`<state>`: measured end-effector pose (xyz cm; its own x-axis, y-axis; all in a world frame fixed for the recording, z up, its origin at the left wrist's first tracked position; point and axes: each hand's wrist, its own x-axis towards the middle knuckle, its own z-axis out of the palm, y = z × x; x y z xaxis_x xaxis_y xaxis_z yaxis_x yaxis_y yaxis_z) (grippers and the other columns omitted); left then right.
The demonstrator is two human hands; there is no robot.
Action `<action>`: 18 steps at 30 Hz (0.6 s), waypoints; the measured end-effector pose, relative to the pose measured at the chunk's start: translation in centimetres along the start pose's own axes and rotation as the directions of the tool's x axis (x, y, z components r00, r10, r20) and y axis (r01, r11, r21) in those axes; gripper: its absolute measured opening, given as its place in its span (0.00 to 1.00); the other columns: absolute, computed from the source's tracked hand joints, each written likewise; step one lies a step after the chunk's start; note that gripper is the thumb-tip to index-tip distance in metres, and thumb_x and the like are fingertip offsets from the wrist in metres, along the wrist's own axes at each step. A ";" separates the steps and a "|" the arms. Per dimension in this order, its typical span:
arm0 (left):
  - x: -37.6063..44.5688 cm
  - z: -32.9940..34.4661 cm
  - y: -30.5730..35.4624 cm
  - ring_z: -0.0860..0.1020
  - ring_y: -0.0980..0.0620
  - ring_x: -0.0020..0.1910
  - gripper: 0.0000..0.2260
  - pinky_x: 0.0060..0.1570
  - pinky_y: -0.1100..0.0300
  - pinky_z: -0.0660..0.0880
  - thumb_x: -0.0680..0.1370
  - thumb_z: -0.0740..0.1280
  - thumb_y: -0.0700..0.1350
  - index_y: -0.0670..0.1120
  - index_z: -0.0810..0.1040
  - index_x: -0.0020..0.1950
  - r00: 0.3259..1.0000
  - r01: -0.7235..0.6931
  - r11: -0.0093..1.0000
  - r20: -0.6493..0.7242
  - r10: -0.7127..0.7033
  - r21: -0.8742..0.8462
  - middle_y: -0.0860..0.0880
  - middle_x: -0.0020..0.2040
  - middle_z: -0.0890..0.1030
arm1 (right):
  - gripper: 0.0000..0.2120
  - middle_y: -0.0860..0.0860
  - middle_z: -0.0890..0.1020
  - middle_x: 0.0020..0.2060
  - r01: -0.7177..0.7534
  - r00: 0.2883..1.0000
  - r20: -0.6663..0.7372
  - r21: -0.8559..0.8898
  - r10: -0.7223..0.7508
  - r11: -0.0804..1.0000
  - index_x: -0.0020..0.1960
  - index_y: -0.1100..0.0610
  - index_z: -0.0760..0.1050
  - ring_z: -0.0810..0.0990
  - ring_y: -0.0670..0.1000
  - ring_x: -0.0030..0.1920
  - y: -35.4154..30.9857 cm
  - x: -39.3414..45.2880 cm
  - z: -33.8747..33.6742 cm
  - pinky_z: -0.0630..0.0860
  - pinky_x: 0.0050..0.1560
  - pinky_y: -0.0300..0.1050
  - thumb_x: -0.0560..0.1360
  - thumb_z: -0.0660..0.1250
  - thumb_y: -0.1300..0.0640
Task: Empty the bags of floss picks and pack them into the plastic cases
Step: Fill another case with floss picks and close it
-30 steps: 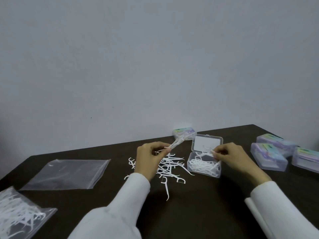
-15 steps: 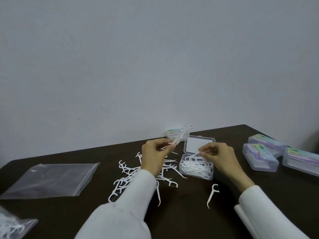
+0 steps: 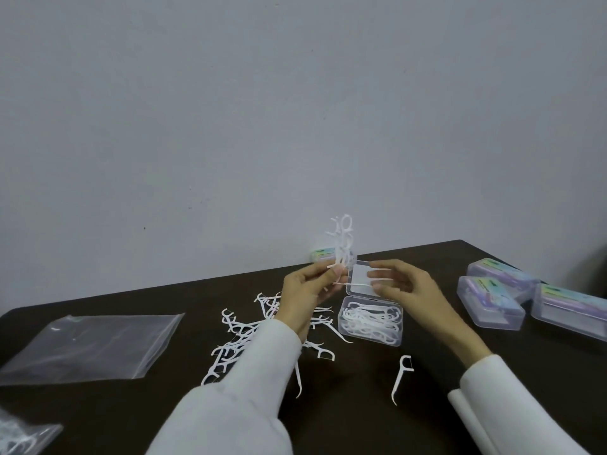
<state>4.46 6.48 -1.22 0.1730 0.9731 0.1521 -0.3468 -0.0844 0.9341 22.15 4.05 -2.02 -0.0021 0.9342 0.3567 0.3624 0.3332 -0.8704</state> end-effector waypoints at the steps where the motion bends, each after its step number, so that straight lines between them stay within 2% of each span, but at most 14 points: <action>1: 0.0 0.3 -0.2 0.82 0.56 0.38 0.06 0.40 0.68 0.78 0.74 0.68 0.34 0.38 0.80 0.50 0.999 0.031 0.999 0.016 -0.031 -0.039 0.48 0.37 0.84 | 0.14 0.44 0.82 0.47 -0.022 0.998 0.060 0.110 0.015 0.994 0.52 0.46 0.76 0.82 0.43 0.47 -0.4 -0.1 0.3 0.77 0.42 0.31 0.72 0.69 0.63; 3: 0.1 0.7 -0.6 0.82 0.56 0.39 0.07 0.42 0.67 0.78 0.74 0.67 0.35 0.37 0.80 0.51 0.997 0.063 0.997 0.041 -0.061 -0.049 0.47 0.39 0.84 | 0.11 0.52 0.85 0.45 -0.045 0.993 0.115 0.266 0.014 0.963 0.52 0.53 0.78 0.84 0.49 0.45 -1.0 -0.3 0.7 0.79 0.42 0.35 0.72 0.69 0.65; 6: 0.2 1.3 -1.0 0.82 0.55 0.38 0.04 0.42 0.66 0.79 0.74 0.67 0.35 0.39 0.80 0.47 0.996 0.082 0.996 0.043 -0.080 -0.032 0.49 0.37 0.84 | 0.06 0.56 0.85 0.40 -0.042 0.996 0.092 0.295 0.015 0.955 0.46 0.61 0.80 0.85 0.53 0.41 -1.0 -0.4 0.3 0.79 0.41 0.36 0.70 0.69 0.66; 9: 0.4 1.4 -0.9 0.81 0.56 0.39 0.04 0.45 0.64 0.78 0.74 0.68 0.36 0.40 0.81 0.47 0.994 0.105 0.994 0.034 -0.103 -0.037 0.50 0.38 0.84 | 0.04 0.57 0.85 0.38 -0.052 0.997 0.059 0.208 0.040 0.977 0.43 0.60 0.81 0.85 0.53 0.40 -0.3 -0.1 -0.3 0.80 0.41 0.37 0.69 0.71 0.64; 11: 0.6 1.3 -1.0 0.82 0.56 0.41 0.04 0.45 0.64 0.78 0.75 0.68 0.38 0.42 0.81 0.48 0.990 0.140 0.986 0.032 -0.138 -0.086 0.49 0.41 0.84 | 0.03 0.54 0.85 0.37 -0.056 0.997 0.064 0.092 0.050 0.994 0.42 0.56 0.81 0.84 0.51 0.40 0.2 0.1 -0.4 0.80 0.42 0.38 0.69 0.72 0.63; 15: 0.8 1.0 -1.0 0.81 0.58 0.40 0.03 0.40 0.67 0.78 0.76 0.67 0.39 0.44 0.80 0.47 0.980 0.197 0.965 0.029 -0.195 -0.174 0.51 0.40 0.84 | 0.06 0.46 0.84 0.37 -0.044 0.991 0.125 -0.103 0.057 0.994 0.40 0.49 0.80 0.82 0.42 0.39 0.7 0.1 -0.8 0.78 0.41 0.33 0.69 0.72 0.60; 18: 0.9 0.7 -0.9 0.81 0.60 0.36 0.03 0.36 0.68 0.77 0.76 0.66 0.39 0.44 0.80 0.46 0.981 0.192 0.968 0.024 -0.191 -0.161 0.53 0.38 0.84 | 0.06 0.45 0.83 0.38 -0.042 0.992 0.106 -0.183 0.063 0.982 0.40 0.49 0.80 0.82 0.40 0.39 0.8 0.1 -1.1 0.77 0.40 0.31 0.69 0.73 0.60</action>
<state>5.62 7.24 -1.74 0.2581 0.9659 -0.0215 -0.4511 0.1402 0.8814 23.45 4.26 -2.37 -0.0785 0.9615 0.2635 0.5268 0.2644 -0.8078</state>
